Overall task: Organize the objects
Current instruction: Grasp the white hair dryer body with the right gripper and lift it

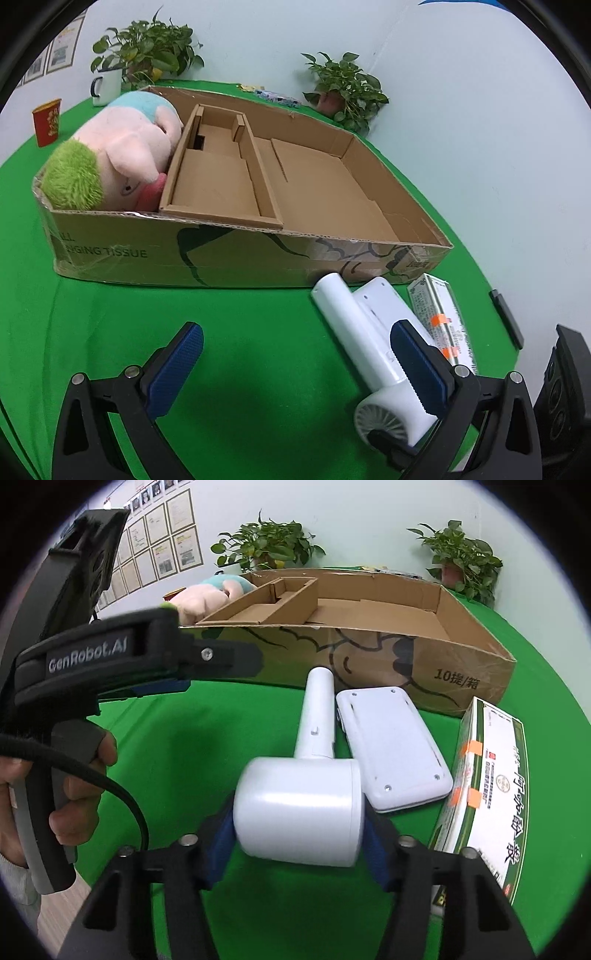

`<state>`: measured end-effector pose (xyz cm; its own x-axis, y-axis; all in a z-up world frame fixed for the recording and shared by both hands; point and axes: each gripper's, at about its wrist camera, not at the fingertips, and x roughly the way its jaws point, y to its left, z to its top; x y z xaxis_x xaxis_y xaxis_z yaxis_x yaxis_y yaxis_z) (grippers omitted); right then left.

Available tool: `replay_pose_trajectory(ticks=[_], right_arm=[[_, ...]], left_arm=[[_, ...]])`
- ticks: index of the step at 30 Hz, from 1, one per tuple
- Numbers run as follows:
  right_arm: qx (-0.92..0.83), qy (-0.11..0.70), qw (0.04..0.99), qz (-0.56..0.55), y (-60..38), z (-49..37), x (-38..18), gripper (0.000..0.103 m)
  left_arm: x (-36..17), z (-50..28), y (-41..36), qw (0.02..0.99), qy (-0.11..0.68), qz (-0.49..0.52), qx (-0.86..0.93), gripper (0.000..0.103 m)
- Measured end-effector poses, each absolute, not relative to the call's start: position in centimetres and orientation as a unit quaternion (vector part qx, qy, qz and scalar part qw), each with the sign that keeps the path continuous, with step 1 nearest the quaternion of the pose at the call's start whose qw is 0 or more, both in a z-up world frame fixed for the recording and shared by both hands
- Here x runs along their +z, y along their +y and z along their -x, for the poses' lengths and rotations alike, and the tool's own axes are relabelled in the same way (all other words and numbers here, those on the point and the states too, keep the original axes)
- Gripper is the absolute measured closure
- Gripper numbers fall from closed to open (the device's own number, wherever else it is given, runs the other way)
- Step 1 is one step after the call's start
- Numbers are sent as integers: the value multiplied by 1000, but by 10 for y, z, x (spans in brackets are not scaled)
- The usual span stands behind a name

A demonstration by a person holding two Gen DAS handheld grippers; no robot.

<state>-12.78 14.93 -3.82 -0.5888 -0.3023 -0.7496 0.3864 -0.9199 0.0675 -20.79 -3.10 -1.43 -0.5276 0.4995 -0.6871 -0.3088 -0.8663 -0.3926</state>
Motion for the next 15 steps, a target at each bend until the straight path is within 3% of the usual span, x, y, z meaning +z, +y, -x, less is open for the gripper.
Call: replay_pose_trajectory(ticks=[6, 7, 10, 15], right_arm=[[-883, 48, 204, -419, 139, 120, -36, 44], [-883, 47, 206, -419, 138, 119, -36, 42], [-874, 34, 215, -434, 135, 121, -42, 22], [-880, 46, 202, -427, 134, 118, -44, 20]], left_arm=[[-18, 213, -31, 248, -124, 436, 856, 1], [-19, 215, -31, 249, -124, 440, 854, 1], [-26, 222, -26, 262, -128, 459, 839, 2], [-44, 236, -16, 284, -142, 503, 803, 3]])
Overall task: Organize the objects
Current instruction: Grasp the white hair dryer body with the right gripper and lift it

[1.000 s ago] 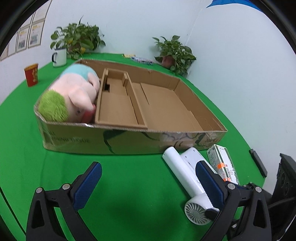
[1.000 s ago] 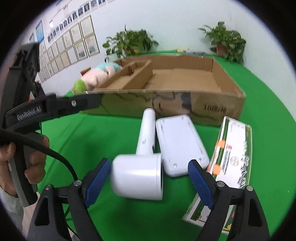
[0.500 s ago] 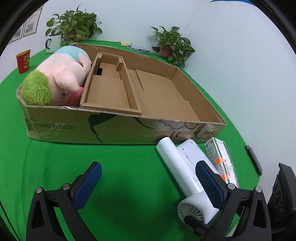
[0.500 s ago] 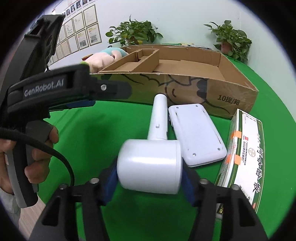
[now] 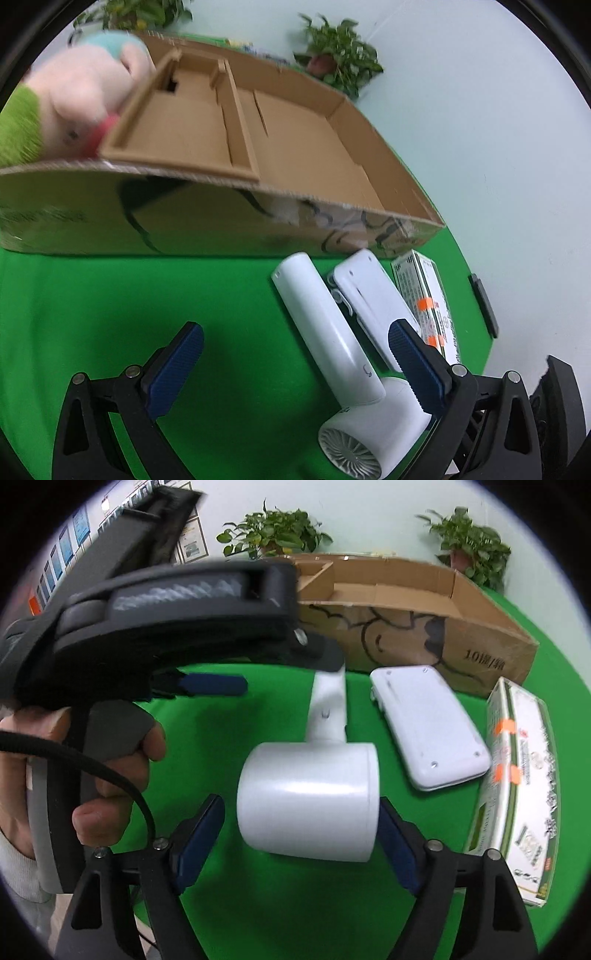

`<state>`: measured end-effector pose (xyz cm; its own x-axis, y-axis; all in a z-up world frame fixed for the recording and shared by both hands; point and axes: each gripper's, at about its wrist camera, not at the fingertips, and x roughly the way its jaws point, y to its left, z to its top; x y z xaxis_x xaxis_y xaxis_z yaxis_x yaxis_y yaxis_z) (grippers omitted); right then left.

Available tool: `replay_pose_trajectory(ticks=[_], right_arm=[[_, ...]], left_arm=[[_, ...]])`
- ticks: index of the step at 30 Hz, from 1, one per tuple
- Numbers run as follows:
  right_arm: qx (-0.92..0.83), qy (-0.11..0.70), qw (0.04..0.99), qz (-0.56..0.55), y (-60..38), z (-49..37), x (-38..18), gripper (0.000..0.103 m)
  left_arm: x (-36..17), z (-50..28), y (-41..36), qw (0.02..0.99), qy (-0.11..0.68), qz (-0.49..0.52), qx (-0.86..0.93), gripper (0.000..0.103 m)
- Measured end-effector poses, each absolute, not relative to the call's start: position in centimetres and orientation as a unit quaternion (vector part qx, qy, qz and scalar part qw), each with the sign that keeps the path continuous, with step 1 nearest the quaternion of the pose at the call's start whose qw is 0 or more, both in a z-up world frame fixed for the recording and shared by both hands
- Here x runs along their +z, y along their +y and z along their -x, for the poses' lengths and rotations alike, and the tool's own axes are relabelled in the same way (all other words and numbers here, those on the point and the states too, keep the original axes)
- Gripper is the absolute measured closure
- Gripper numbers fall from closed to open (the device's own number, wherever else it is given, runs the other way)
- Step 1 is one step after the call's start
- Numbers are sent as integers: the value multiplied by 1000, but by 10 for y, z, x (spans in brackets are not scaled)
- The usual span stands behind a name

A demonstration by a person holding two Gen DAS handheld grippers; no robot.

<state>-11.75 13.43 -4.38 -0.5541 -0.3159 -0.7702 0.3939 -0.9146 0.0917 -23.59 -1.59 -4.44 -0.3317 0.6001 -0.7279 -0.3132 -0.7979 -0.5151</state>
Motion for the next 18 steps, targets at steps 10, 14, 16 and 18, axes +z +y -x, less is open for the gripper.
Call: replay_pose_trajectory(ticks=[10, 14, 16, 18], right_arm=[[-890, 74, 200, -403, 125, 115, -44, 9], [-881, 61, 206, -422, 124, 117, -51, 9], [-878, 55, 205, -429, 126, 117, -52, 9], [-880, 59, 196, -428, 126, 116, -52, 10]], left_arm=[[-44, 243, 8, 293, -78, 518, 800, 38], [-47, 241, 10, 329, -100, 528, 776, 59], [-46, 240, 8, 325, -103, 526, 779, 60], [-45, 238, 6, 323, -102, 526, 780, 62]])
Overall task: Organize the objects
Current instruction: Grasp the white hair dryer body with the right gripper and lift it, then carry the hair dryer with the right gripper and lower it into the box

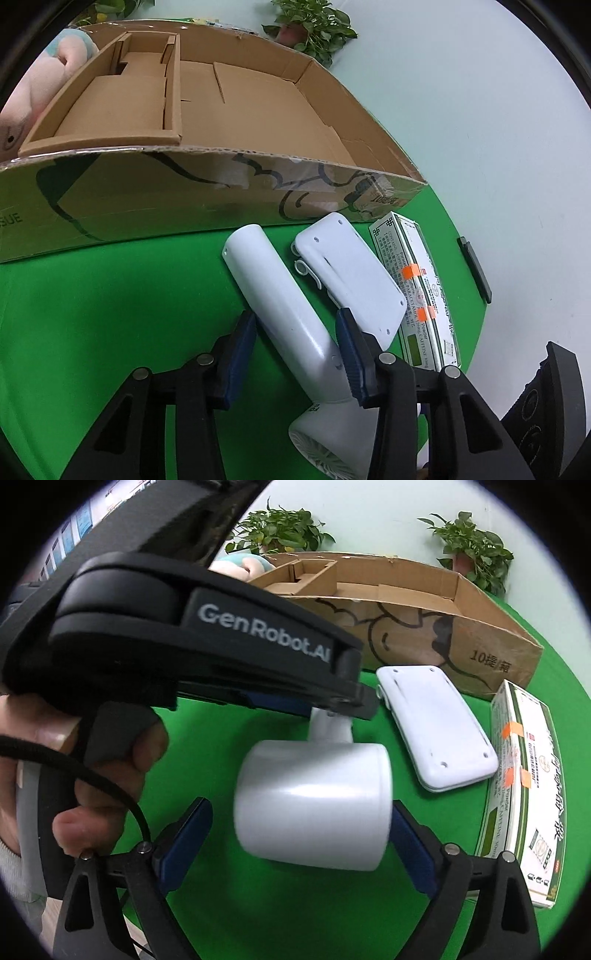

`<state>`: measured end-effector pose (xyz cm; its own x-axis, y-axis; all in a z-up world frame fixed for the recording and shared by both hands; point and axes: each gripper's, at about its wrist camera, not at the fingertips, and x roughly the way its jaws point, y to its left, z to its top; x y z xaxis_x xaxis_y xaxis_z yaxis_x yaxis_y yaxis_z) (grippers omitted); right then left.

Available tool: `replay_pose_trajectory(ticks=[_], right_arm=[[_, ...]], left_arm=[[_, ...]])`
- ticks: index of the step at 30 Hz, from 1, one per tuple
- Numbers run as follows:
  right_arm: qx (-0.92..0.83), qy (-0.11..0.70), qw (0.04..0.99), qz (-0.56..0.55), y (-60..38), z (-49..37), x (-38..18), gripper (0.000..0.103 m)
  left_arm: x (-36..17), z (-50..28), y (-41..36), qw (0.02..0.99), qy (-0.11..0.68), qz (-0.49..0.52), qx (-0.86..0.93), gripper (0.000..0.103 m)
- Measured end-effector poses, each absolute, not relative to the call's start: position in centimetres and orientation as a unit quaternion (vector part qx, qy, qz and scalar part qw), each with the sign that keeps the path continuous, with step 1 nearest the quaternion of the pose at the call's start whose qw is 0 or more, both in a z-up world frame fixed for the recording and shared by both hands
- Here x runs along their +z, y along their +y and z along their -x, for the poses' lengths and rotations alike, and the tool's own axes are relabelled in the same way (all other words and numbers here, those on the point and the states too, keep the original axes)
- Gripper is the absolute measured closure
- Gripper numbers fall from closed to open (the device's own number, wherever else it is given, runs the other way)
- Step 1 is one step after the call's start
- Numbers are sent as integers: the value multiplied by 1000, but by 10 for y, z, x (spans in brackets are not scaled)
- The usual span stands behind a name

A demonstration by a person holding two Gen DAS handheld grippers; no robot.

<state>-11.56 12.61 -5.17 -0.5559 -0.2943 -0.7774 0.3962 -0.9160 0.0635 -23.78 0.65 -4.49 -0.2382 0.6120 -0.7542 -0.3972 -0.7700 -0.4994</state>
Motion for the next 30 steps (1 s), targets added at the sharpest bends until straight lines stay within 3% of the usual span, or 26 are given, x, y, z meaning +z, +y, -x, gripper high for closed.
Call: replay_pose_trajectory(ticks=[1, 2, 5, 17, 30], right_arm=[[-882, 63, 192, -426, 126, 113, -52, 16], [-884, 66, 187, -424, 125, 111, -51, 30], [-879, 62, 199, -429, 124, 102, -51, 37], [-876, 43, 215, -429, 121, 72, -50, 38], [-905, 31, 212, -368, 124, 85, -15, 43]], left_arm=[[-46, 234, 8, 325, -103, 526, 779, 62], [-45, 232, 8, 327, -103, 527, 778, 64], [-46, 213, 12, 328, -103, 529, 776, 66], [-38, 177, -14, 308, -128, 532, 778, 69], [37, 179, -13, 323, -115, 463, 817, 74]])
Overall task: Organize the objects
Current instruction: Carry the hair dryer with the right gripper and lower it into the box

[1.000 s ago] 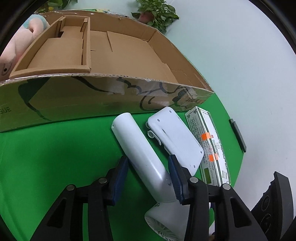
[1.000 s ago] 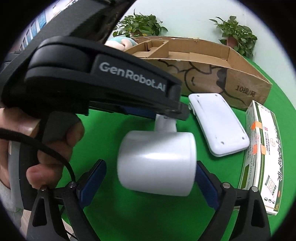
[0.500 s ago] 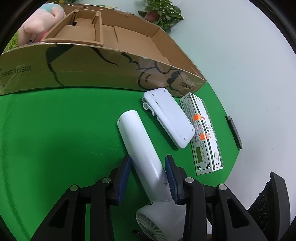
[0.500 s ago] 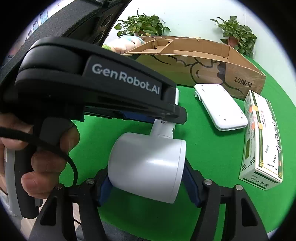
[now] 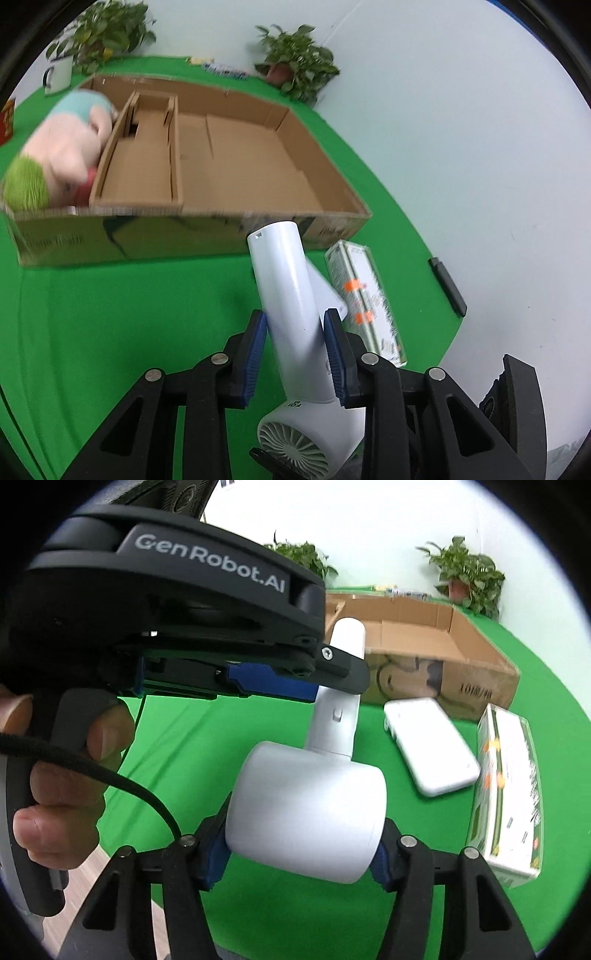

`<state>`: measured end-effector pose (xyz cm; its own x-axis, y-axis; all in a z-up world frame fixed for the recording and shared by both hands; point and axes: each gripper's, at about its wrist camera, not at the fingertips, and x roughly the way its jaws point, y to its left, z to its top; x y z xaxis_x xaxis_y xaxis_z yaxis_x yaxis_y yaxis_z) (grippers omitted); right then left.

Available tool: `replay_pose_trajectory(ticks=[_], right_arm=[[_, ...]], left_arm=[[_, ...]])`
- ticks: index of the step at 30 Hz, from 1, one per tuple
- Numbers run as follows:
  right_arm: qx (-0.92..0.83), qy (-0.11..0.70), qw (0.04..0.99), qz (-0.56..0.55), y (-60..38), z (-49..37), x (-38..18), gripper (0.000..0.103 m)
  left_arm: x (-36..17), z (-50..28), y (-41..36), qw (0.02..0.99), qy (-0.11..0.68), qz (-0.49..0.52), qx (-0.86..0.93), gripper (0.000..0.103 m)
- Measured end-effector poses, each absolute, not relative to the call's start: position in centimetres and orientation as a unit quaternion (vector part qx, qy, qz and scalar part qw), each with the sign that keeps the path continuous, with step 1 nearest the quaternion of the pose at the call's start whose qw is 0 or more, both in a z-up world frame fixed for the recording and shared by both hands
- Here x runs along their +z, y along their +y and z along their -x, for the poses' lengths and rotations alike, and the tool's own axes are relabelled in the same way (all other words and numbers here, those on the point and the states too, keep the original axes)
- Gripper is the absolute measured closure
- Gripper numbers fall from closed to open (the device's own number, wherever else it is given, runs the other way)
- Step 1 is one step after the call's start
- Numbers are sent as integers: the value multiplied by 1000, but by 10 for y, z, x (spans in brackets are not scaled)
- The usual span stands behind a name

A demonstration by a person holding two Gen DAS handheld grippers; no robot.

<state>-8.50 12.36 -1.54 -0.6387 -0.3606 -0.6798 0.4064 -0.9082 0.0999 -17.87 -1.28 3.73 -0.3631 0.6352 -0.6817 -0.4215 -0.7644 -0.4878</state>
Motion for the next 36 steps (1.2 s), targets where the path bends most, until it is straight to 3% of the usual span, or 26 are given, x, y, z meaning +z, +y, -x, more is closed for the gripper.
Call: replay_pose_trajectory(ticks=[23, 36], right_arm=[[-937, 2, 186, -296, 138, 181, 58, 48], [-913, -17, 200, -356, 118, 257, 56, 48]], left_arm=[[145, 265, 30, 359, -81, 393, 842, 76], [127, 366, 20, 333, -91, 437, 831, 76]])
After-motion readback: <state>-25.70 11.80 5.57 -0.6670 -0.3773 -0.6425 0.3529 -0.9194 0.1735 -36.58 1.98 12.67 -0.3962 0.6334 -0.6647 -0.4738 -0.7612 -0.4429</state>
